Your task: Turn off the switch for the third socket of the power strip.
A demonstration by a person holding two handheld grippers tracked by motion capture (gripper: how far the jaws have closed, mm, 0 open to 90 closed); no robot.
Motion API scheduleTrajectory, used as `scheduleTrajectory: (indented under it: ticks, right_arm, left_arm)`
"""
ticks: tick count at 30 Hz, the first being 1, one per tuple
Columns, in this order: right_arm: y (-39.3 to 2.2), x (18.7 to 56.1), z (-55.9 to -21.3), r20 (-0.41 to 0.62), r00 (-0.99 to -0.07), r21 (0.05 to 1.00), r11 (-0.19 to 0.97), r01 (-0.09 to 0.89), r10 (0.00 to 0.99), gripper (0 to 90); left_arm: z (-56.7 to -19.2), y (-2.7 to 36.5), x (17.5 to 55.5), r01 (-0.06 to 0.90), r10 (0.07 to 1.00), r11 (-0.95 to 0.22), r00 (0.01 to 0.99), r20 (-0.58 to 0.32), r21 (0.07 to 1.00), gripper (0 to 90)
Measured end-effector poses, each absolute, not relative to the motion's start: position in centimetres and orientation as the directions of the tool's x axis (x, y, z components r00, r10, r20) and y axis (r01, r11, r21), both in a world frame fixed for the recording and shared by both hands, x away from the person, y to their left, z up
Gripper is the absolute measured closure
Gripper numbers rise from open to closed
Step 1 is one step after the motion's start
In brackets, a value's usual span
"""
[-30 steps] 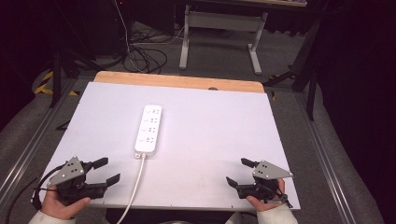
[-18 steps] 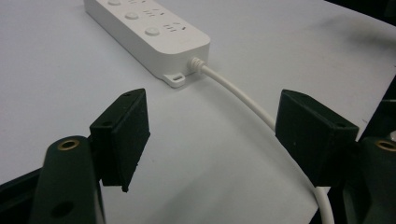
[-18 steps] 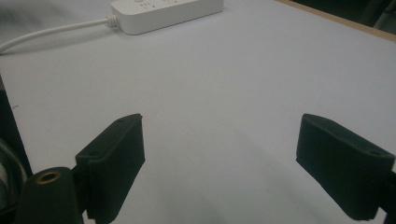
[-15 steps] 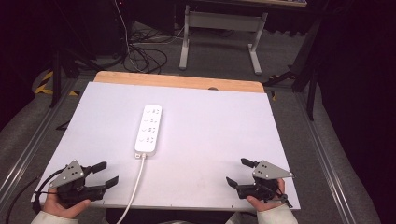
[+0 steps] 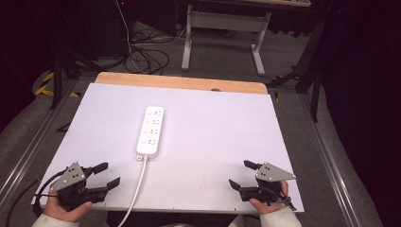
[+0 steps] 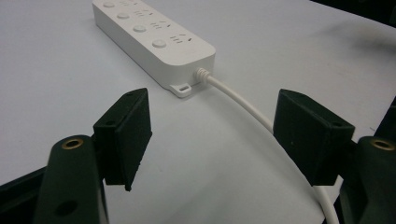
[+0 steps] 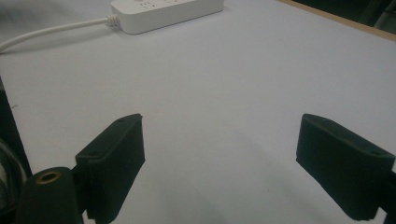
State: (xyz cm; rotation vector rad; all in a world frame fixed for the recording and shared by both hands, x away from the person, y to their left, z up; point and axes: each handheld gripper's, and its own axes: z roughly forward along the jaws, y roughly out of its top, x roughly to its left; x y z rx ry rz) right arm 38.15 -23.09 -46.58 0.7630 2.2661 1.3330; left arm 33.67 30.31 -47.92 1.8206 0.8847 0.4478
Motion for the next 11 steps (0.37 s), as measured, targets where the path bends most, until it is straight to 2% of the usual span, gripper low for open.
scheduleTrajectory:
  ticks: [2,11]
  right_arm:
    - [-23.1,38.13,-46.58,-0.064,-0.77,0.884,0.395,0.252,0.635,15.7]
    - [-23.08,38.15,-46.58,-0.065,-0.77,0.884,0.395,0.251,0.635,15.7]
  left_arm:
    - [-47.89,30.34,33.6,0.376,0.748,-0.191,0.654,-0.114,0.907,29.1]
    - [-47.78,30.47,33.57,0.368,0.752,-0.192,0.651,-0.104,0.91,31.0]
